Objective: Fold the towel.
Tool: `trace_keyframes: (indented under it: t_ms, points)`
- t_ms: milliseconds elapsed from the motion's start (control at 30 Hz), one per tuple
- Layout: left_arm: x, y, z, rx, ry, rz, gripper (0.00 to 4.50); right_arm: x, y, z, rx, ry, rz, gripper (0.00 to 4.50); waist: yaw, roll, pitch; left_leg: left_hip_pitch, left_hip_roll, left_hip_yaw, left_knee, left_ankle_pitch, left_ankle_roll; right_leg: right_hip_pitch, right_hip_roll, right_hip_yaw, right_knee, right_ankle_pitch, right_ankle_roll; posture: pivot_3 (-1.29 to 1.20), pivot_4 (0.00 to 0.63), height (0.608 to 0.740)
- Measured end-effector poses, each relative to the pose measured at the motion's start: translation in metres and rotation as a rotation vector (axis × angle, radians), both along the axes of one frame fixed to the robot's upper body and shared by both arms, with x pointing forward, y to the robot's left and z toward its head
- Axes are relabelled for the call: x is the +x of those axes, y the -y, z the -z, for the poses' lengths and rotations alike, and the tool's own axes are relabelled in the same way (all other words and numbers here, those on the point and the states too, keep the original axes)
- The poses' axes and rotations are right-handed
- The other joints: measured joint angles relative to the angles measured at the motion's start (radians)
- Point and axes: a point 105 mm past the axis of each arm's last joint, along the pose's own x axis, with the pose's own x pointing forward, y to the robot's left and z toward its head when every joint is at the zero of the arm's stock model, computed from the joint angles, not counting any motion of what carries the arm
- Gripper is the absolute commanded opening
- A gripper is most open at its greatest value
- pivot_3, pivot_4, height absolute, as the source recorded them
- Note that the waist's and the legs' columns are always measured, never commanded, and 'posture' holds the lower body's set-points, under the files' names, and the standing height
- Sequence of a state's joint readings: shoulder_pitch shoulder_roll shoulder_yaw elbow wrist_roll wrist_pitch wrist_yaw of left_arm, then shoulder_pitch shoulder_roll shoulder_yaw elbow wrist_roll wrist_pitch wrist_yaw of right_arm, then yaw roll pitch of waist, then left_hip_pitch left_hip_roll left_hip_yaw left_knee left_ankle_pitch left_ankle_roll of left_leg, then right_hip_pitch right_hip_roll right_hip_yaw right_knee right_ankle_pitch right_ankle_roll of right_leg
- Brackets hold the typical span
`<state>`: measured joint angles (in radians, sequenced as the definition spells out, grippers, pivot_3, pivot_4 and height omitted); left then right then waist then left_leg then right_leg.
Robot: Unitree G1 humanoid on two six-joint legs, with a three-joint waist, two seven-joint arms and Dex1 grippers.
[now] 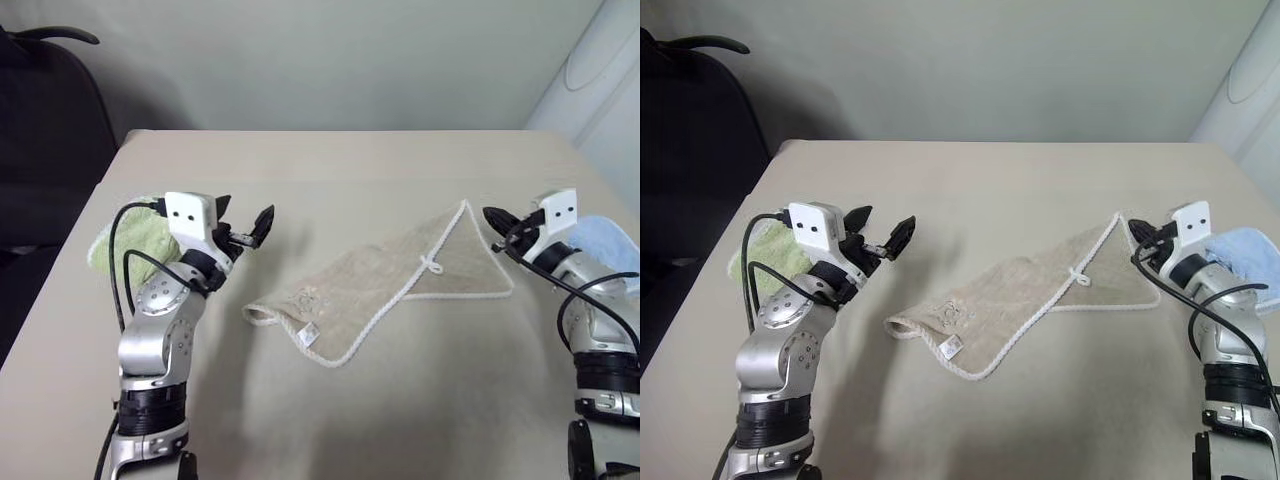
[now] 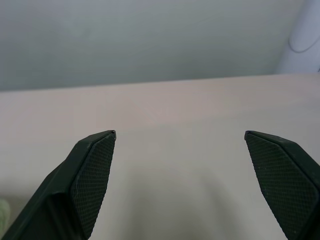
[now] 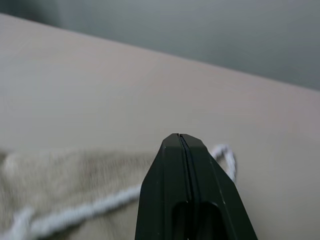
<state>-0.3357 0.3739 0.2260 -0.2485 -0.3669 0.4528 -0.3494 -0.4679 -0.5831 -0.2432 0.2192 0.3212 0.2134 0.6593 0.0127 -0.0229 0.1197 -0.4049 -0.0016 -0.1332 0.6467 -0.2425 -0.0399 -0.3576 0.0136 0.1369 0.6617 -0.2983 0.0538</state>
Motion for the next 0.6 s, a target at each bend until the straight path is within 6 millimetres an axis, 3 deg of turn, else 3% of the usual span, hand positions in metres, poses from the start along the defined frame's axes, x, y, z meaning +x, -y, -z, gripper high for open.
trace_keyframes:
  t_ms: [200,333,600]
  points:
    - [-0.007,-0.005,0.008,0.057,-0.043,0.007,4.48,-0.003,-0.014,0.025,0.051,-0.050,-0.028,0.00,0.000,0.000,0.000,0.000,0.000,0.000,0.000,0.000,0.000,0.000,0.000,0.000,0.000,0.000,0.000,0.00,0.150,0.740]
    - [-0.008,-0.003,0.010,0.099,-0.056,0.039,4.48,-0.003,-0.015,0.025,0.033,-0.036,-0.030,0.00,0.001,0.000,0.000,0.000,0.000,0.000,0.000,0.000,0.000,0.000,0.000,0.000,0.000,0.000,0.000,0.00,0.150,0.740]
    - [-0.015,0.030,0.016,0.243,-0.086,0.271,4.48,0.014,-0.016,0.011,-0.329,0.037,-0.075,0.00,-0.001,0.000,0.000,0.000,0.000,0.000,0.000,0.000,0.000,0.000,-0.001,0.000,0.000,0.000,0.000,0.00,0.150,0.740]
